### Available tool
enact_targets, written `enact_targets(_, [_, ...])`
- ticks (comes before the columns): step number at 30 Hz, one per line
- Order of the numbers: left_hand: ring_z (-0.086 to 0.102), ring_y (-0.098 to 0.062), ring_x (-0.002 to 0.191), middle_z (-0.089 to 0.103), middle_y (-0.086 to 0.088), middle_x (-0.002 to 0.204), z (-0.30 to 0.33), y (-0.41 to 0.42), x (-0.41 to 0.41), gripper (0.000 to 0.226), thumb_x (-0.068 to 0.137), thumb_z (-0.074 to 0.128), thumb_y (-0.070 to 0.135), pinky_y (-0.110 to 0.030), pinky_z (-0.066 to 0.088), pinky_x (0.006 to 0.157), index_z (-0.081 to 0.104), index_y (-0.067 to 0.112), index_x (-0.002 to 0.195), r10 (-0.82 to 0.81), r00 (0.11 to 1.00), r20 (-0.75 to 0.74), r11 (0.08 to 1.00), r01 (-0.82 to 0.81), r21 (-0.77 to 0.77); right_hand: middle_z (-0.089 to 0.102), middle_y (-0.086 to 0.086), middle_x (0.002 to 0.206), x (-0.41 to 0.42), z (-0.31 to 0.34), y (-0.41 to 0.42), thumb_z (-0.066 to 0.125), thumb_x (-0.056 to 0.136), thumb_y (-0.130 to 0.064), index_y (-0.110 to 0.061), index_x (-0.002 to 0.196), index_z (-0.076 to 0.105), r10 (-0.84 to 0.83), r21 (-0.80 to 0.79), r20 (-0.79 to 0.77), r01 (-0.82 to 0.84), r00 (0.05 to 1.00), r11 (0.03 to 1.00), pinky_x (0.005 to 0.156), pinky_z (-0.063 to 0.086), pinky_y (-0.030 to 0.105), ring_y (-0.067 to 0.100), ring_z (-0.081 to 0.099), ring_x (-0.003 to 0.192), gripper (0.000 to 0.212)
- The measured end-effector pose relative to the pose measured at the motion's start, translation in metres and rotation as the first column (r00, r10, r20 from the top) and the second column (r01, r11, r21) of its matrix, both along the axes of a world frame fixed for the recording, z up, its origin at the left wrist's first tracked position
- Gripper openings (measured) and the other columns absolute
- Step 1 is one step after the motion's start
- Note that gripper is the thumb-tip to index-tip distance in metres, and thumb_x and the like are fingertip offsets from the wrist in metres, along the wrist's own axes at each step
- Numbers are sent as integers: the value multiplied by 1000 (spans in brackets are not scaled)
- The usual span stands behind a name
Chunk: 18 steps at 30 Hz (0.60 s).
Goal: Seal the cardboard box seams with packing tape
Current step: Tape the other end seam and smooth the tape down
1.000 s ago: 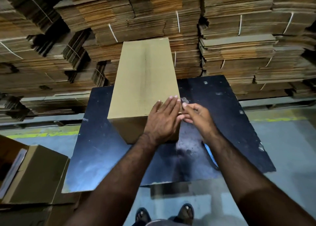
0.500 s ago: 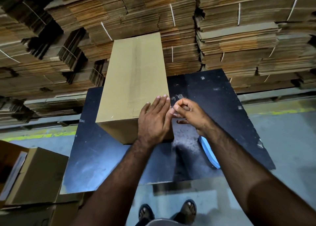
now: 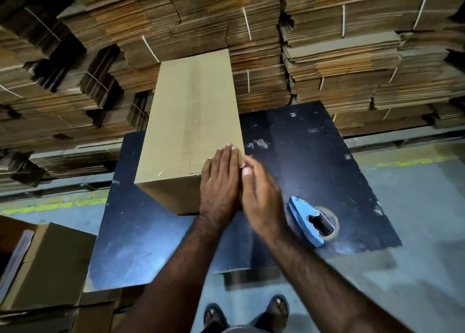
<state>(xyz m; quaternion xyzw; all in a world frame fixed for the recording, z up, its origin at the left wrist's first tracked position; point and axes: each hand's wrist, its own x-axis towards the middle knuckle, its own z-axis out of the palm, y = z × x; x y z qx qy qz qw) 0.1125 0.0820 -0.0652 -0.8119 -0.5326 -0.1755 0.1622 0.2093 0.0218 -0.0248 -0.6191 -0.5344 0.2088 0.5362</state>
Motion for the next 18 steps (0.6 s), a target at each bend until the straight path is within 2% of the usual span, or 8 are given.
enact_targets(3, [45, -30, 141, 47, -14, 153, -5, -6, -19, 51, 103, 38, 27, -47, 35, 116, 48, 3, 146, -74, 996, 49, 997, 73, 36, 34, 9, 157, -26, -13, 0, 34, 102, -31, -5, 150, 34, 51, -137, 5, -50, 999, 989, 117, 21, 20, 13, 31, 144, 55])
enact_targets(6, [49, -27, 139, 51, -11, 150, -5, -4, -25, 48, 102, 42, 27, -42, 33, 115, 52, 5, 143, -139, 980, 140, 990, 135, 37, 19, 8, 163, -41, -6, 13, 28, 103, -35, -6, 155, 19, 4, -267, -24, -10, 1000, 964, 121, 17, 31, 17, 18, 150, 60])
enact_targets(9, [44, -24, 142, 47, -8, 154, -1, -6, -31, 62, 91, 59, 34, -38, 27, 117, 50, 7, 146, -154, 977, 148, 984, 165, -62, 27, 9, 160, -34, 6, 40, 30, 105, -36, -12, 157, 16, -78, -485, -110, 15, 991, 874, 117, 24, 34, 24, 29, 146, 58])
enact_targets(11, [40, -23, 145, 44, -6, 156, 2, -5, -32, 72, 83, 68, 32, -39, 27, 117, 47, 10, 148, -159, 977, 143, 978, 176, -110, 41, 12, 152, -18, 12, 58, 28, 105, -37, -14, 153, 31, -94, -587, -182, -31, 979, 809, 107, 32, 31, 30, 41, 137, 53])
enact_targets(13, [40, -22, 145, 42, -5, 157, 5, -4, -33, 68, 86, 65, 26, -42, 32, 116, 45, 12, 150, -160, 977, 138, 976, 177, -124, 48, 11, 147, -2, 15, 66, 24, 106, -43, -15, 145, 46, -108, -583, -305, -96, 946, 807, 99, 34, 26, 28, 46, 134, 53])
enact_targets(14, [39, -22, 145, 42, -5, 158, 7, -4, -33, 65, 89, 60, 25, -43, 33, 115, 43, 12, 151, -162, 978, 134, 975, 179, -132, 47, 9, 149, 4, 16, 65, 23, 106, -45, -15, 145, 47, -124, -559, -357, -105, 926, 822, 101, 33, 26, 26, 44, 135, 55])
enact_targets(16, [38, -22, 146, 40, -5, 159, 10, -3, -34, 62, 92, 56, 24, -44, 34, 115, 42, 12, 152, -162, 978, 132, 971, 182, -157, 44, 5, 152, 4, 18, 53, 25, 106, -44, -16, 147, 45, -179, -468, -374, -19, 910, 883, 112, 29, 27, 20, 40, 139, 54])
enact_targets(18, [39, -23, 145, 41, -6, 158, 8, -4, -35, 64, 91, 59, 24, -45, 36, 114, 43, 11, 151, -169, 974, 153, 968, 194, -161, 47, 4, 150, -9, 18, 35, 29, 106, -40, -15, 147, 45, -235, -399, -335, 88, 912, 913, 113, 30, 27, 19, 41, 139, 50])
